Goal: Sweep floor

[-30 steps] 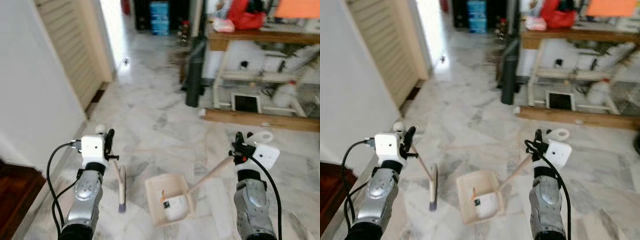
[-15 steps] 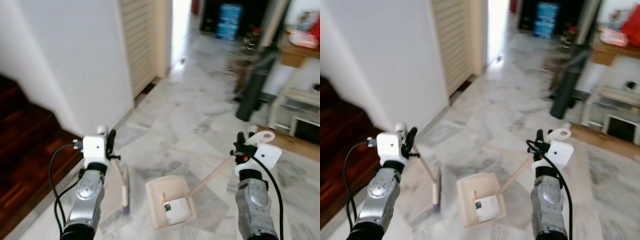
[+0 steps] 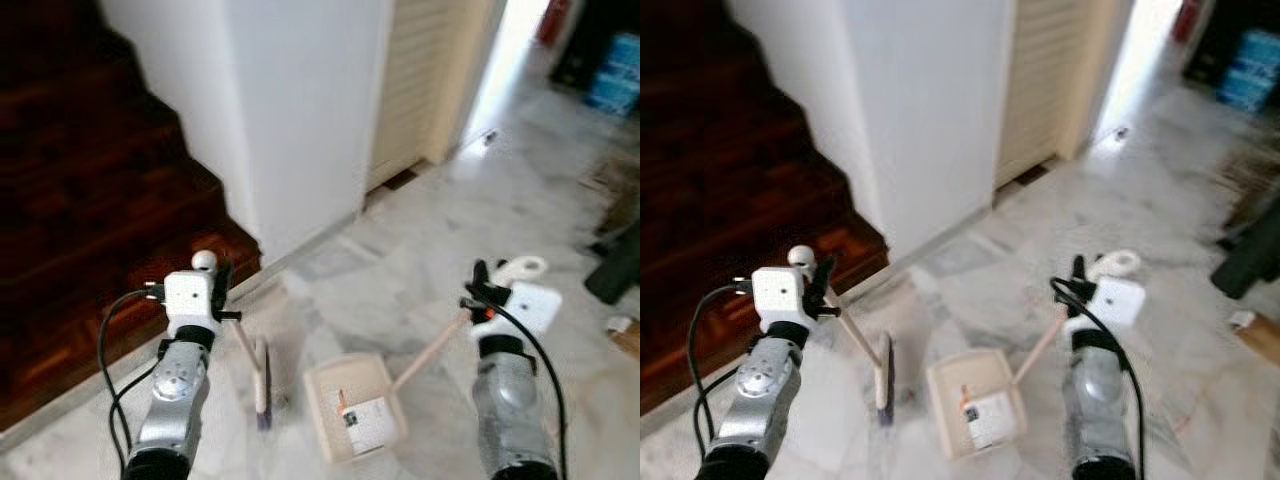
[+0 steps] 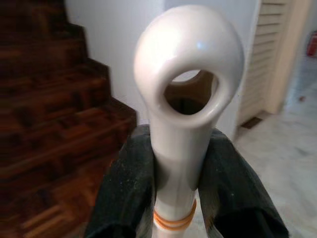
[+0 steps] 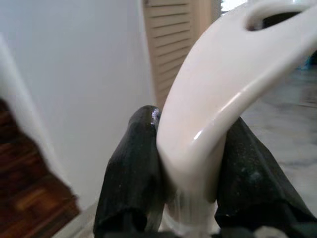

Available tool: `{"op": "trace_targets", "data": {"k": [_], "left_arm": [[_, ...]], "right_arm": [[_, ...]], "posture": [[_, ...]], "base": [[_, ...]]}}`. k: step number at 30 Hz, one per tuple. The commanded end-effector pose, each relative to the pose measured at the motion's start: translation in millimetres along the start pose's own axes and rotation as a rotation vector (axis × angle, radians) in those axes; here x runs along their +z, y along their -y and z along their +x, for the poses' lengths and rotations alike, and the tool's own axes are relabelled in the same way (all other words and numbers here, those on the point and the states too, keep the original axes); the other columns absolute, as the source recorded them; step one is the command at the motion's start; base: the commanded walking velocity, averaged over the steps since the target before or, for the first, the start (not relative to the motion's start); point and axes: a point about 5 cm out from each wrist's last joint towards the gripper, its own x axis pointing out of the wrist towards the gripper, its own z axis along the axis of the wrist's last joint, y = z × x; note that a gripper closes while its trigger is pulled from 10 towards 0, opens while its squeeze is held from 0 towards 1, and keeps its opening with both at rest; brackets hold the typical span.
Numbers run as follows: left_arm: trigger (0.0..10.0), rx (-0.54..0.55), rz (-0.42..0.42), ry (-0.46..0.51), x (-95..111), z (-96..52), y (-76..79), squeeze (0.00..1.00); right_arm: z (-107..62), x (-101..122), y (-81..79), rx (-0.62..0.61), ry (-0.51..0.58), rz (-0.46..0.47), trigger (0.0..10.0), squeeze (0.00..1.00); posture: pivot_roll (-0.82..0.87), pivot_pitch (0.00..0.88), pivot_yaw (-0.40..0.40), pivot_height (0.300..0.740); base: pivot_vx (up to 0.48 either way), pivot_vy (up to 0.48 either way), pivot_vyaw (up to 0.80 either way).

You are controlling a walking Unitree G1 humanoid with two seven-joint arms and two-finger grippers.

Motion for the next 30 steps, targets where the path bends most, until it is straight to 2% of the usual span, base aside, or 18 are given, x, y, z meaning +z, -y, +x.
{"op": "trace_targets", "data": {"k": [1, 6, 20, 30], "left_arm": [[10.0, -0.015, -0.004, 0.066, 13.4, 6.1, 4.2, 0.0], [10.0, -0.015, -0.003, 0.065, 13.7, 6.2, 3.3, 0.0], [10.0, -0.002, -0.021, 0.055, 13.4, 5.1, 3.9, 0.0], [10.0, -0.008, -0.033, 0.051, 12.4, 4.2, 6.0, 0.0]], "right_arm": [[3.6, 12.3, 3.0, -0.017, 0.059, 0.022, 10.0, 0.0], [4.1, 11.6, 3.7, -0.025, 0.055, 0.037, 10.0, 0.0], [4.3, 9.6, 4.9, -0.035, 0.04, 0.044, 10.0, 0.0], [5.2, 9.4, 4.6, -0.023, 0.031, 0.025, 10.0, 0.0]], "posture": [[-0.12, 0.0, 0.013, 0.74], [-0.11, 0.0, 0.014, 0.74], [-0.1, 0.016, 0.003, 0.74], [-0.1, 0.021, 0.001, 0.74]], "base": [[0.0, 0.0, 0.8], [0.0, 0.0, 0.73], [0.0, 0.0, 0.0], [0.0, 0.251, 0.05]]}}
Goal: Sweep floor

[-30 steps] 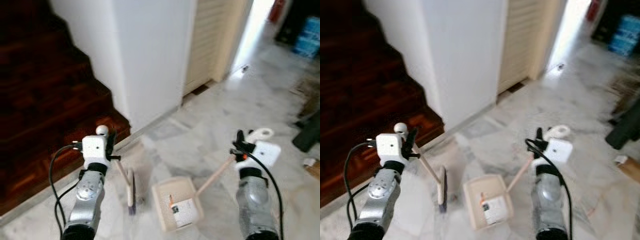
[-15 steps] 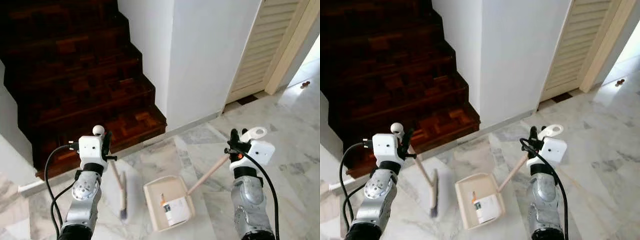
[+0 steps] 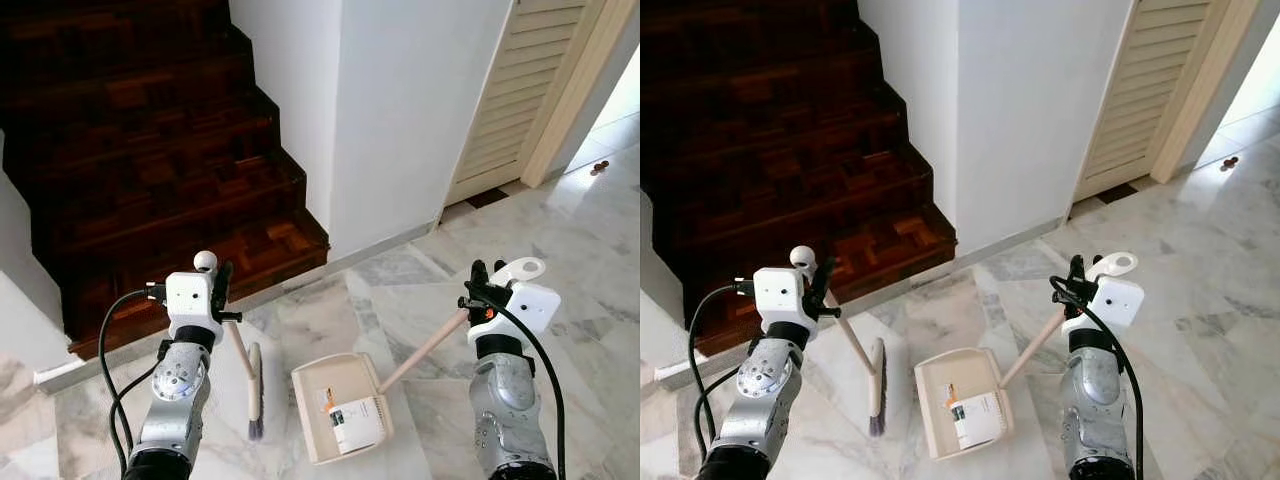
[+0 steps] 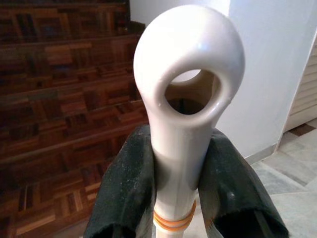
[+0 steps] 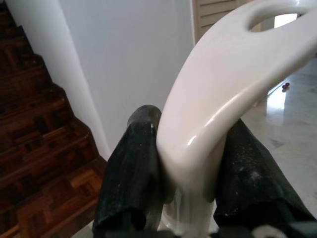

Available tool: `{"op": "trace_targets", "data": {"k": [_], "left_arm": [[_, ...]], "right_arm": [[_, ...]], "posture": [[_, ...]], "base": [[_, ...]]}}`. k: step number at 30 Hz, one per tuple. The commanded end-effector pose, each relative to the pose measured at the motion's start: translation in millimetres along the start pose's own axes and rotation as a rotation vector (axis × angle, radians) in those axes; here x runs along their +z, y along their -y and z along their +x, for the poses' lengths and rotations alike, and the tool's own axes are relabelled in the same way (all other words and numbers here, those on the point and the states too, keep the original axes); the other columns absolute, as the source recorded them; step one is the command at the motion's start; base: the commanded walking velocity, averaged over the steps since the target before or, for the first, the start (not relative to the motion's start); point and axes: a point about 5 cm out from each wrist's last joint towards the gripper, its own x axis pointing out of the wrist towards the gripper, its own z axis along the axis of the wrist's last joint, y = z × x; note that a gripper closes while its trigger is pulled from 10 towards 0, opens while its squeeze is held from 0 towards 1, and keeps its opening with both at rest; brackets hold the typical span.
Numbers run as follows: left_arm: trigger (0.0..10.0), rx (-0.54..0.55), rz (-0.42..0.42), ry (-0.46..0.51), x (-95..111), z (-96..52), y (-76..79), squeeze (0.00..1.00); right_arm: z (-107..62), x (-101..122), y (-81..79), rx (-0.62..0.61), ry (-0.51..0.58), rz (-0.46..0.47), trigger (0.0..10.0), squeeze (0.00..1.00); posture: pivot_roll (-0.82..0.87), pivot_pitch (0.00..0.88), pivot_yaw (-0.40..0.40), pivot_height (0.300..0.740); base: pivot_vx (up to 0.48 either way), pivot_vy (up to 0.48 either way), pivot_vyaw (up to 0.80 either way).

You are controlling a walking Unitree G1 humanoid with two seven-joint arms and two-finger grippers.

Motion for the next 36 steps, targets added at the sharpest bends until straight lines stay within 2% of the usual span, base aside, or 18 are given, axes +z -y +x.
{"op": "trace_targets", "data": {"k": [1, 6, 17, 22, 36], "left_arm": [[10.0, -0.003, -0.004, 0.056, 13.7, 5.0, -0.6, 0.0], [10.0, -0.006, -0.007, 0.056, 13.6, 4.8, 0.2, 0.0], [10.0, -0.009, -0.008, 0.056, 13.9, 4.8, -0.2, 0.0], [10.0, -0.008, -0.009, 0.056, 14.2, 4.8, 0.1, 0.0], [10.0, -0.009, -0.017, 0.054, 14.5, 5.0, 1.1, 0.0]], "right_arm": [[4.1, 8.0, -4.0, 0.014, 0.035, 0.002, 10.0, 0.0], [3.7, 7.7, -5.6, 0.017, 0.034, 0.01, 10.0, 0.0], [3.8, 7.5, -5.0, 0.011, 0.034, 0.011, 10.0, 0.0], [3.8, 7.3, -5.1, 0.014, 0.033, 0.011, 10.0, 0.0], [4.6, 7.5, -4.1, 0.005, 0.031, 0.028, 10.0, 0.0]], "posture": [[-0.1, 0.021, 0.001, 0.74], [-0.1, 0.021, 0.001, 0.74], [-0.1, 0.019, 0.004, 0.74], [-0.1, 0.02, 0.004, 0.74], [-0.1, 0.024, 0.002, 0.74]], "base": [[0.0, 0.251, 0.46], [0.0, 0.25, 0.55], [0.0, 0.251, 0.0], [0.0, 0.25, 0.58], [0.0, 0.263, 0.0]]}}
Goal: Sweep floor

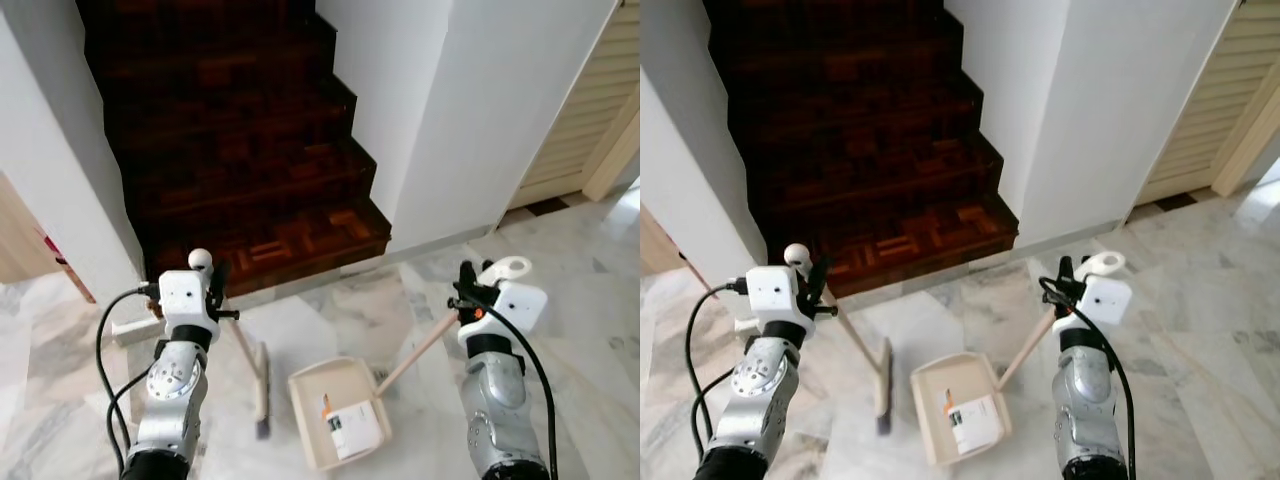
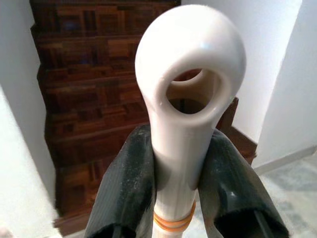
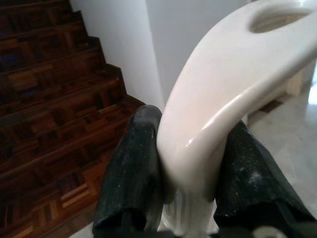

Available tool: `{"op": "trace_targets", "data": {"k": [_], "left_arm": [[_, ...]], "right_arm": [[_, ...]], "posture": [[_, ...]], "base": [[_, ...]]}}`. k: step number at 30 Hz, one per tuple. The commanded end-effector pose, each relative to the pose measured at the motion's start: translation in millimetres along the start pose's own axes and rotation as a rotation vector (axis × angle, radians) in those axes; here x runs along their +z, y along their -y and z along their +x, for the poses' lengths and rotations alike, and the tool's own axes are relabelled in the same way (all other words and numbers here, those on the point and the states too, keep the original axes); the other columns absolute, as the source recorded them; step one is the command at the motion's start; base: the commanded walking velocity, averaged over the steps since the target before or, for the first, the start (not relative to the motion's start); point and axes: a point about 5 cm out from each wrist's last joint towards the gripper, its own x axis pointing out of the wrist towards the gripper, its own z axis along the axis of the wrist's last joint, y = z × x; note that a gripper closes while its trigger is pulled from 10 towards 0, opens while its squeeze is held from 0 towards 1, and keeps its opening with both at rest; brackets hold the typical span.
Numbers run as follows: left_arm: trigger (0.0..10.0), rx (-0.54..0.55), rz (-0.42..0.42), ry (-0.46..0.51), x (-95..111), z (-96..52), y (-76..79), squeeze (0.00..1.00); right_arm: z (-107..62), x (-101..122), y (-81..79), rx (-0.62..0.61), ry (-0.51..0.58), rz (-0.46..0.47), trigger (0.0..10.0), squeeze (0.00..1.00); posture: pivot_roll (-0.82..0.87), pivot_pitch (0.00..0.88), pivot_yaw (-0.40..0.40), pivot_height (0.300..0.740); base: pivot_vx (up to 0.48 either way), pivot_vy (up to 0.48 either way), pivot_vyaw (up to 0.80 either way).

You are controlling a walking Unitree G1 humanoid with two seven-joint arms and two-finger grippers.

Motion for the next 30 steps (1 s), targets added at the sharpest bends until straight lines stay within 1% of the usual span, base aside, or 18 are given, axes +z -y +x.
{"op": "trace_targets", "data": {"k": [1, 10, 14, 30], "left_arm": [[10.0, -0.019, -0.005, 0.047, 10.4, 4.7, 6.8, 0.0], [10.0, -0.02, -0.004, 0.046, 10.0, 4.0, 6.9, 0.0], [10.0, -0.024, -0.003, 0.044, 9.3, 3.5, 7.8, 0.0], [10.0, -0.031, -0.002, 0.047, 9.5, 3.4, 7.9, 0.0]], "right_arm": [[3.6, 9.4, 1.9, -0.009, 0.043, 0.014, 10.0, 0.0], [3.3, 8.9, 1.5, -0.006, 0.041, 0.015, 10.0, 0.0], [3.1, 8.1, 1.1, -0.004, 0.038, 0.018, 10.0, 0.0], [3.7, 6.9, -1.5, 0.01, 0.035, 0.012, 10.0, 0.0]], "posture": [[-0.1, 0.024, 0.001, 0.74], [-0.1, 0.017, 0.001, 0.74], [-0.09, 0.0, 0.004, 0.74], [-0.09, 0.0, 0.007, 0.74]], "base": [[0.0, 0.322, 0.0], [0.0, 0.322, 0.0], [0.0, 0.322, 0.0], [0.0, 0.322, 0.0]]}}
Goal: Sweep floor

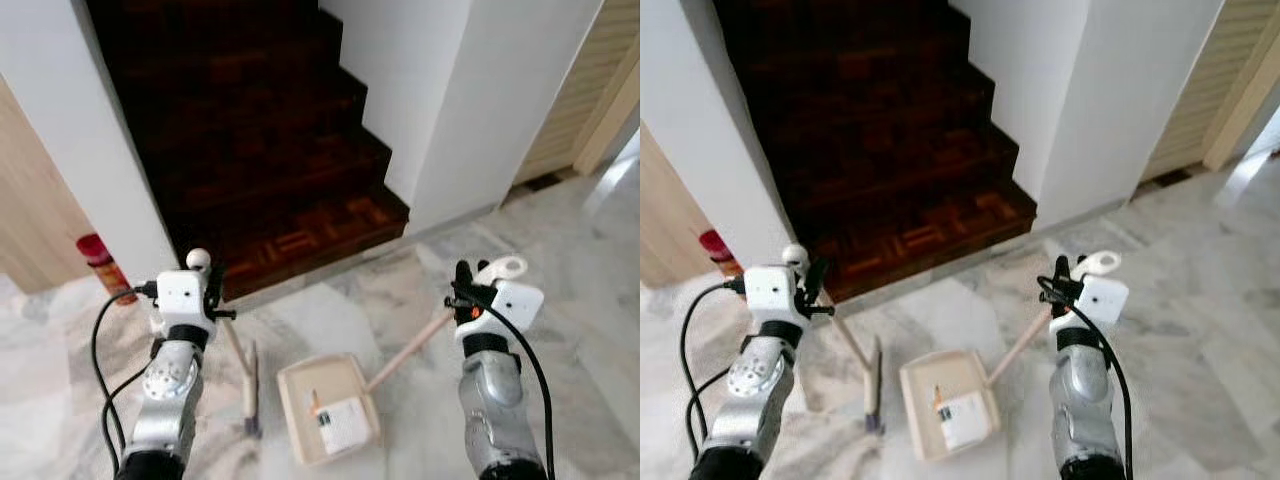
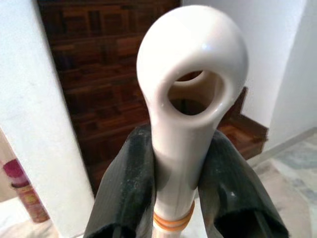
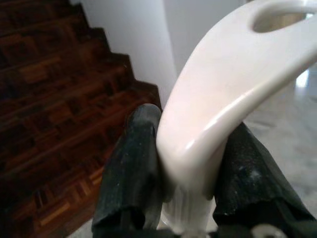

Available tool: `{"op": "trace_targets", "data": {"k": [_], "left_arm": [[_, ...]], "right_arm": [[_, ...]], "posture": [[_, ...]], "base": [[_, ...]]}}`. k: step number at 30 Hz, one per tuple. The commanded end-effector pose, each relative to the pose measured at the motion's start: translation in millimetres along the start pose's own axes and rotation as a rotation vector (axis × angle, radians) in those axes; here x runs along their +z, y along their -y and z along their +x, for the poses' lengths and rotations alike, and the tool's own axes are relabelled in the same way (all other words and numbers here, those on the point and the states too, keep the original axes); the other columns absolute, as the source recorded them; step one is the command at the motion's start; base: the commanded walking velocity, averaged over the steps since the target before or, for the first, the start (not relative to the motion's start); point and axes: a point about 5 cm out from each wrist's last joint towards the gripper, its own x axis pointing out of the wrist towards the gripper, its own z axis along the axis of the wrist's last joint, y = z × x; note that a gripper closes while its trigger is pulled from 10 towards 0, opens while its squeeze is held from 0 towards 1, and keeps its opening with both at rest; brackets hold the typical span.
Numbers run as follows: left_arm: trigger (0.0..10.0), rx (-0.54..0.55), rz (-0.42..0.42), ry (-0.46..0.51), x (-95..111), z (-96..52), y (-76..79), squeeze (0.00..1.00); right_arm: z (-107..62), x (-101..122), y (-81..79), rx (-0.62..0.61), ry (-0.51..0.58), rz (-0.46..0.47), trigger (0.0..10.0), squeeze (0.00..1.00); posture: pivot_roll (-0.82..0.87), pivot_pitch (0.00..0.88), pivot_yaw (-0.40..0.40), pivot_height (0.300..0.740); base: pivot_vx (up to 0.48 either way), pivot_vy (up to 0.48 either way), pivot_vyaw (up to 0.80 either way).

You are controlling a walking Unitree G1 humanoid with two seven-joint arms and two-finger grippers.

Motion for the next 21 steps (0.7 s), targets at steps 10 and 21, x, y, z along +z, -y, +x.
{"op": "trace_targets", "data": {"k": [10, 21], "left_arm": [[10.0, -0.005, -0.001, 0.055, 11.9, 5.1, 0.4, 0.0], [10.0, -0.004, 0.004, 0.053, 12.4, 5.3, -1.6, 0.0]], "right_arm": [[9.2, 14.8, -4.1, 0.017, 0.065, 0.003, 10.0, 0.0], [8.8, 13.9, -7.6, 0.025, 0.062, -0.009, 10.0, 0.0]], "posture": [[-0.08, 0.0, 0.001, 0.74], [-0.08, 0.007, 0.004, 0.74]], "base": [[0.0, 0.323, 0.0], [0.0, 0.325, 0.53]]}}
